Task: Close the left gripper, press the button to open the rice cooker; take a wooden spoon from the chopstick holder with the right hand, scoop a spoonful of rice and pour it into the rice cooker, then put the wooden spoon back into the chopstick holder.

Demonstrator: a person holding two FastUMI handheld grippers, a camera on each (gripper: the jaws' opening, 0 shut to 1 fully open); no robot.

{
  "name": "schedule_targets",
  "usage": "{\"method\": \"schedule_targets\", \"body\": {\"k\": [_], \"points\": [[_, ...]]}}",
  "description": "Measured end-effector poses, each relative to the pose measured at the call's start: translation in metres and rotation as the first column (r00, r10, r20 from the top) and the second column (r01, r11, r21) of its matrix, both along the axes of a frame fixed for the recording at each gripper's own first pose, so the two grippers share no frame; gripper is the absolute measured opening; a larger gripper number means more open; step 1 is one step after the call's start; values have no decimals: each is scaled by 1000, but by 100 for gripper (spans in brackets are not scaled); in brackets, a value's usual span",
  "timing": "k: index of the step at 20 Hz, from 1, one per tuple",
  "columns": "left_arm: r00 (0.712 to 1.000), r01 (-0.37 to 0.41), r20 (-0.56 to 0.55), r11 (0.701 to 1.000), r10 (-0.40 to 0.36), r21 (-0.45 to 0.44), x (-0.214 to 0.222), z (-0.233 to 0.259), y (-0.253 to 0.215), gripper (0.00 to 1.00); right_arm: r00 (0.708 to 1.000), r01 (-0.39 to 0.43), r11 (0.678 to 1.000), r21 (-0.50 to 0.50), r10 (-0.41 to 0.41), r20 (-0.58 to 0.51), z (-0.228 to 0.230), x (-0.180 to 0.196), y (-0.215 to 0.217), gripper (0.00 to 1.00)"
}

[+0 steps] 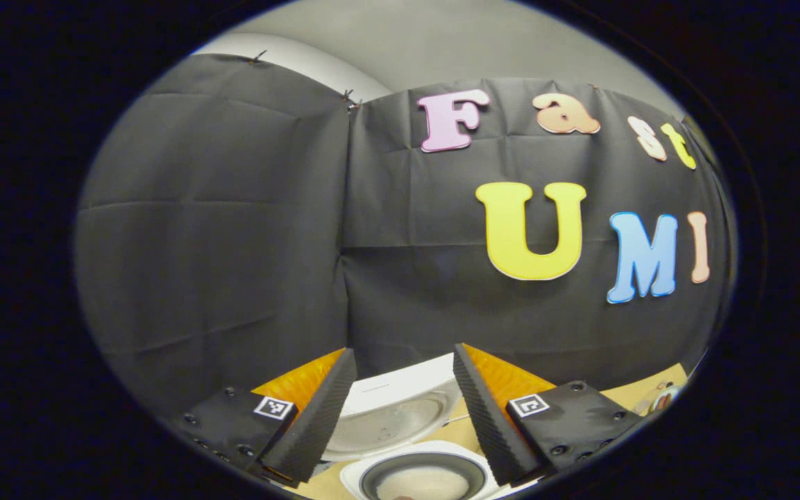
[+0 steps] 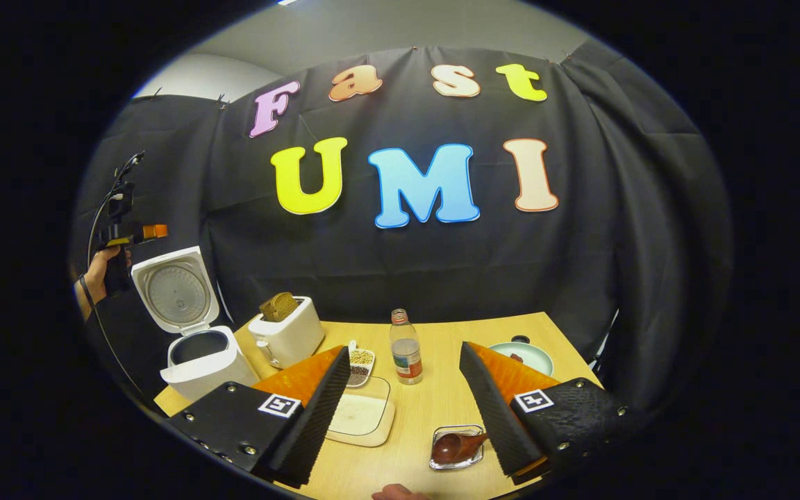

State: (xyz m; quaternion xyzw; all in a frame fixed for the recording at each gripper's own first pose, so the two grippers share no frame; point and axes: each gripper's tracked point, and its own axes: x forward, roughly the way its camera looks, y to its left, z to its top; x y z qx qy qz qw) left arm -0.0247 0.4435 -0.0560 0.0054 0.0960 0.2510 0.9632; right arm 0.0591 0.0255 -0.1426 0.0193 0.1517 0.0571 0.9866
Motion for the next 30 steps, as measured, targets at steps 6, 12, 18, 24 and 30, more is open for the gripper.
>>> {"method": "schedule_targets", "body": {"k": [6,12,18,24,30], "points": [[991,-105,-97,990,96,-97,18,-32,34,96,999,32,999,-12,-33,-13,-1,11,-7,96],[985,-138,-123,982,122,-127,12,-45,31,98,1000,-10,1000,-1,10,-20,-3,12,3,96],[988,-125,-107,987,114,-100,-3,-47,8,98,998,-63,998,10,63,-10,3,7,11,96],[992,-102,-79,992,97,-70,-18,-56,-20,94,997,-62,998,19,63,-38,-1,-1,-2,96],[993,-78,-87,995,73,-57,-36,-79,-51,100,995,-93,996,1,93,38,31,-8,8,96]]}}
